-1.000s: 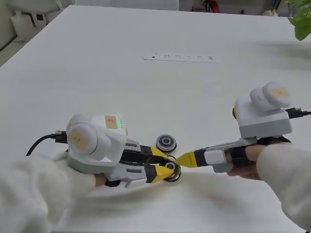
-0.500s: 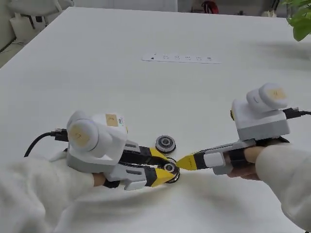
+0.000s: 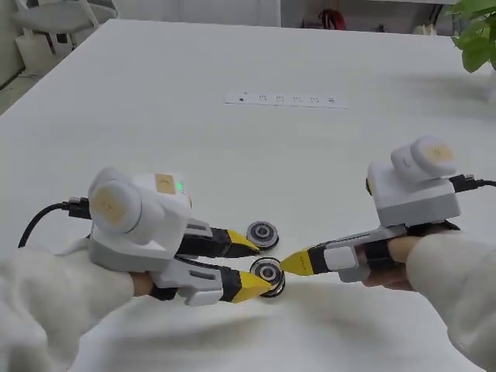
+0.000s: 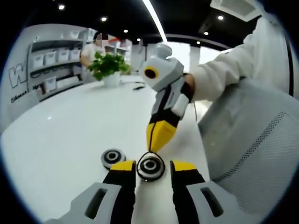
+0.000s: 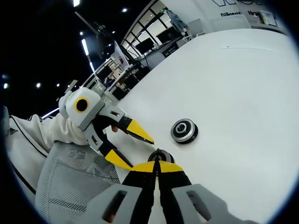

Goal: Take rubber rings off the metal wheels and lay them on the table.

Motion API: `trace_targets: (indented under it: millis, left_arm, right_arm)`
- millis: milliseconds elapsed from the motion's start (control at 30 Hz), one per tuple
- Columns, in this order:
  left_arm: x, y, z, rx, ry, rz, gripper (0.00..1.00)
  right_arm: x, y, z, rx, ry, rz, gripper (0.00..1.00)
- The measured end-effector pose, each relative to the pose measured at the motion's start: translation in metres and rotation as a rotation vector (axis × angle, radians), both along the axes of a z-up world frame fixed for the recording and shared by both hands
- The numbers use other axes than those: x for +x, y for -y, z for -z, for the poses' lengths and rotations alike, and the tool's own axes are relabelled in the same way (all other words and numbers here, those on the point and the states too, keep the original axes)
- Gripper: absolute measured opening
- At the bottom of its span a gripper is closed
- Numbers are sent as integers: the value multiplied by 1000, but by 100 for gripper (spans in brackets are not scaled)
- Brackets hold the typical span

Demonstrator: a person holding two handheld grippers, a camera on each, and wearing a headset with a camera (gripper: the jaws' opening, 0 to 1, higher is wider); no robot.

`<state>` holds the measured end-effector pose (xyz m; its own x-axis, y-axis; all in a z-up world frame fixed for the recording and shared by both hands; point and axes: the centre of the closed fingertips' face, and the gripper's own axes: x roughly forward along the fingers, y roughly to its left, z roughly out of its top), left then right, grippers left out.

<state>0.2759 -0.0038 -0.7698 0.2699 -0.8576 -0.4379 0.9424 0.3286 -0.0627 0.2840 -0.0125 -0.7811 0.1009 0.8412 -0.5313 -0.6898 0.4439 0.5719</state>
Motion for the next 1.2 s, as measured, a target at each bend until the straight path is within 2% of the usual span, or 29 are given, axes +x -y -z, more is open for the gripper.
trace_targets:
  millis: [167, 233, 367, 600, 900, 1067, 1200]
  left_arm:
    - [-3, 1, -9, 34, 35, 16, 38]
    - [-4, 2, -14, 31, 41, 21, 45]
    - [-5, 2, -23, 28, 56, 27, 49]
    - [-5, -8, -34, 34, 76, 17, 58]
    - [-10, -31, -40, 24, 83, -37, 74]
    - [-15, -44, -38, 25, 74, -64, 77]
    - [-18, -48, -36, 32, 70, -74, 80]
  right_arm:
    - [0, 0, -3, 1, 8, -2, 0]
    - [0, 0, -3, 2, 10, -2, 0]
    - [0, 0, -5, 2, 15, -1, 0]
    - [0, -1, -8, 7, 22, 0, 0]
    - [-1, -4, -12, 23, 25, -8, 0]
    - [0, -6, -16, 44, 25, -2, 0]
    - [-1, -8, -15, 46, 21, -9, 0]
